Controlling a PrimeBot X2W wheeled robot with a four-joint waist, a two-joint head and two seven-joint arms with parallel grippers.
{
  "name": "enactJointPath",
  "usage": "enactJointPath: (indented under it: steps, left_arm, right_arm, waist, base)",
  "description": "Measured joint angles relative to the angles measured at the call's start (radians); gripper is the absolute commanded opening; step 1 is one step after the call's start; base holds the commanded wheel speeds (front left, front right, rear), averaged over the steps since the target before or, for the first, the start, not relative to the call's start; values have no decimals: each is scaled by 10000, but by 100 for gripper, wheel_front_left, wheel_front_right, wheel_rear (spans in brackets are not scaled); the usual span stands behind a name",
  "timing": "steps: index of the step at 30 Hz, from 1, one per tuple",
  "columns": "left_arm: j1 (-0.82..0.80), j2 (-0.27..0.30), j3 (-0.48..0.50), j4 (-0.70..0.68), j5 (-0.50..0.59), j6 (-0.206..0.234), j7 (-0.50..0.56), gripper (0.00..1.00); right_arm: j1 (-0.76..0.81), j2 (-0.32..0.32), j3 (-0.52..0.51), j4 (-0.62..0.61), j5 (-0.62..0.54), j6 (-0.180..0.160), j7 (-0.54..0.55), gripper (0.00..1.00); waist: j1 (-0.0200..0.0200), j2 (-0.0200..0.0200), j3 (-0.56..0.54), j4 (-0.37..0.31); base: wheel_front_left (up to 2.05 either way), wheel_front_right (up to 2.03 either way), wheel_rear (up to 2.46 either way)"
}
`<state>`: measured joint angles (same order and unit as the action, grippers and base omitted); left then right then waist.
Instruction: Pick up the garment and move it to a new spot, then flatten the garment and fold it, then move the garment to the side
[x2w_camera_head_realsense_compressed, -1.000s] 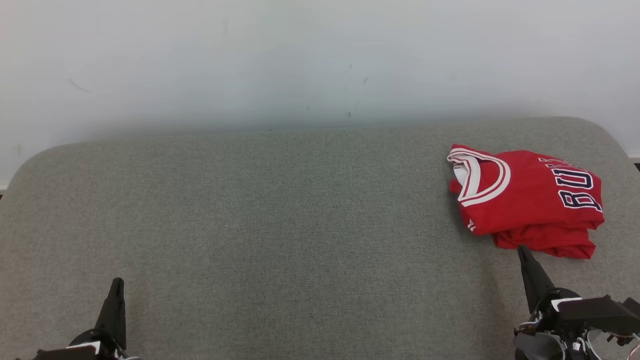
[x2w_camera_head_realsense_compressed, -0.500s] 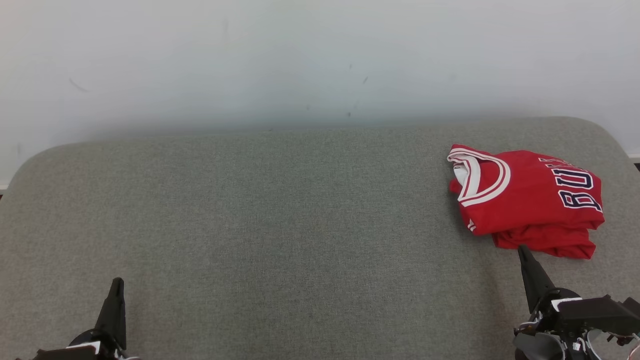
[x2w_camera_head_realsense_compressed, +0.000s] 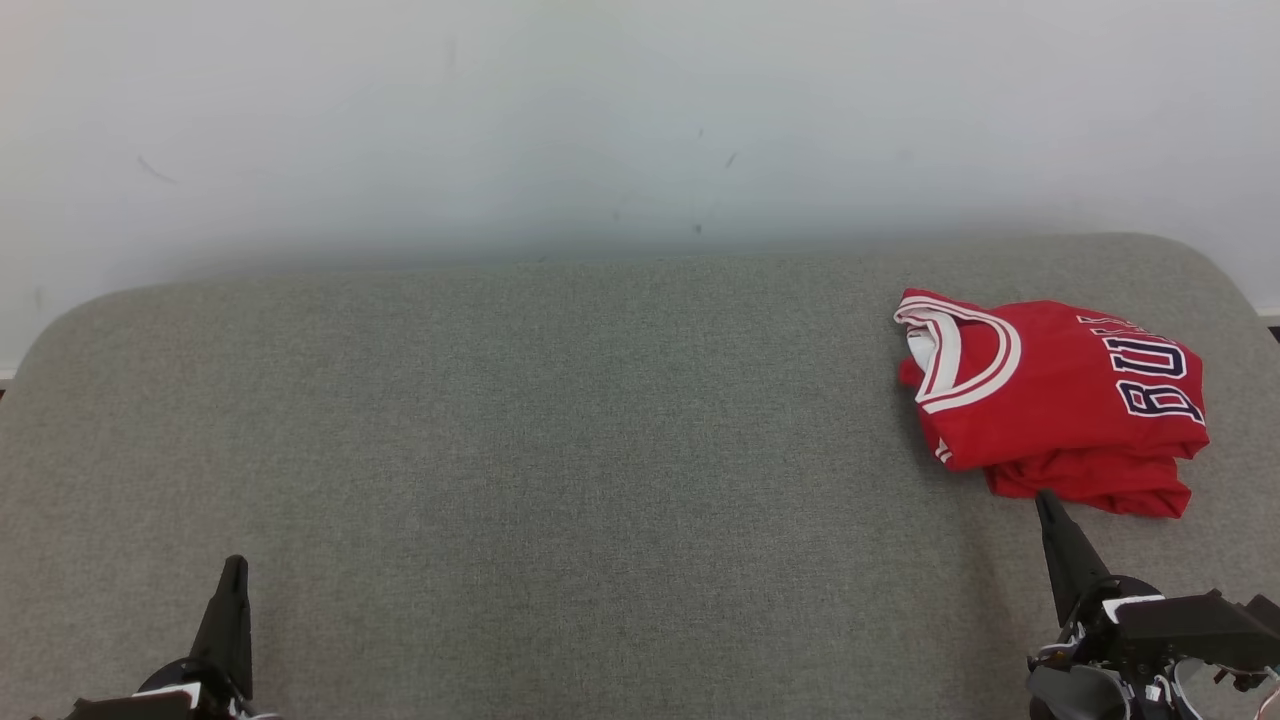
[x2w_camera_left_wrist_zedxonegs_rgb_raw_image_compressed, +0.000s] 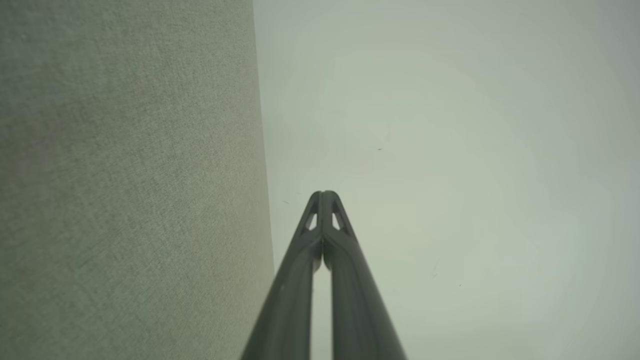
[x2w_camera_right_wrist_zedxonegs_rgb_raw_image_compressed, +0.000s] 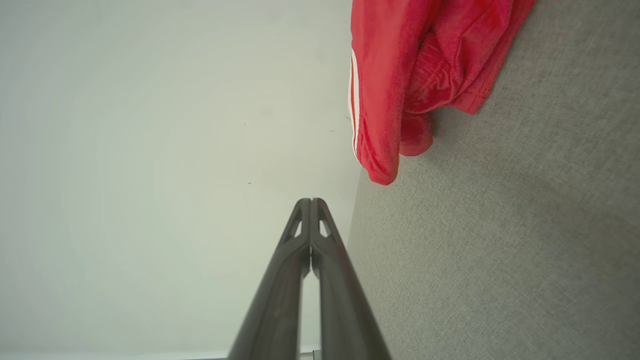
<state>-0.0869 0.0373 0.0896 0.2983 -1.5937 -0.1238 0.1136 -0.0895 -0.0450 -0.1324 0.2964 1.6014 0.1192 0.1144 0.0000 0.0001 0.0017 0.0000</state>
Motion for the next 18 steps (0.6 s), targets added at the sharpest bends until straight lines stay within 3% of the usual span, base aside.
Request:
enactJointPath:
  steps: [18]
  left_arm:
    - [0,0,0,-2,0,0,0,0]
  right_arm:
    - [0,0,0,0,0,12,0,0]
  waist:
    - [0,0,0,0]
  base:
    - [0,0,0]
